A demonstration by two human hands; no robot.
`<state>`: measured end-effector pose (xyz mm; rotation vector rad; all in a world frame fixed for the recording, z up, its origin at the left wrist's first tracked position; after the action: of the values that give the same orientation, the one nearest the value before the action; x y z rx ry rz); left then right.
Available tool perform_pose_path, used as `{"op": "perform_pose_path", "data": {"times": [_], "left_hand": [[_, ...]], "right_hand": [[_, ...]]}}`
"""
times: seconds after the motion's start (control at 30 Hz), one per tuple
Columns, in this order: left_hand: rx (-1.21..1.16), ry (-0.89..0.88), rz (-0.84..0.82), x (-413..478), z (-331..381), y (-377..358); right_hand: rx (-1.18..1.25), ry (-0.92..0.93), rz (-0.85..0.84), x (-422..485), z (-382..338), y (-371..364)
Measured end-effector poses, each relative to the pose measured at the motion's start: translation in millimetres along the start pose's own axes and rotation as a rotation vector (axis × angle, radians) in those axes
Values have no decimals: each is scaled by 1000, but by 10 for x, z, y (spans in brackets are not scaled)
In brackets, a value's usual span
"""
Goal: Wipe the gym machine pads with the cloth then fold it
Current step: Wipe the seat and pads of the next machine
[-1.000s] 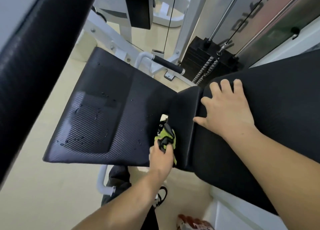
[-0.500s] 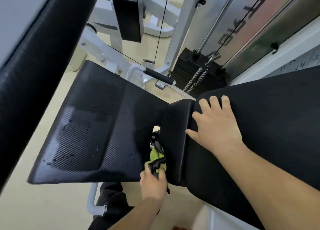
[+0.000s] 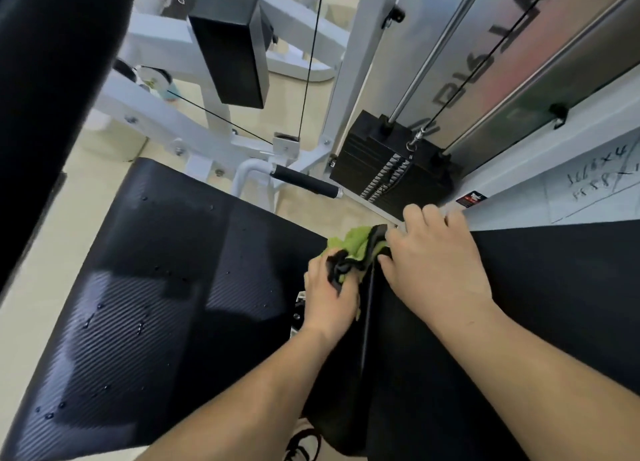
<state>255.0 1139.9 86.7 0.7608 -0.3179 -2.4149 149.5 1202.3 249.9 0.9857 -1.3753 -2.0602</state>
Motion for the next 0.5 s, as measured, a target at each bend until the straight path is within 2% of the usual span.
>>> {"op": "perform_pose_path", "data": {"times": [0.1, 0.17, 0.23, 0.3, 0.4, 0.5], "left_hand": [[91, 307, -24, 99, -405, -12], [131, 407, -55, 186, -472, 34], [75, 375, -10, 360, -198, 113], [-11, 249, -38, 582, 273, 159], [-46, 44, -446, 871, 1018, -37], [195, -5, -680, 1020, 1185, -139]], "right_hand": [[9, -32, -53, 48, 8, -23], [23, -44, -70, 66, 3, -25], [29, -54, -76, 100, 16, -33], [42, -67, -84, 108, 7, -38], [45, -102, -88, 168, 8, -75], [41, -105, -91, 157, 23, -129]]}}
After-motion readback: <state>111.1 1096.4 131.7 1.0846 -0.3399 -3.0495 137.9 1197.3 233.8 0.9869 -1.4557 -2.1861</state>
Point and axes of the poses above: each hand's wrist, its own x-axis towards the middle knuckle, its own y-axis out of the back of the hand, z = x × y, the point moved 2 cm from there along x, towards the middle knuckle, and after that the axes turned 9 degrees about x, right-handed, at the moved point
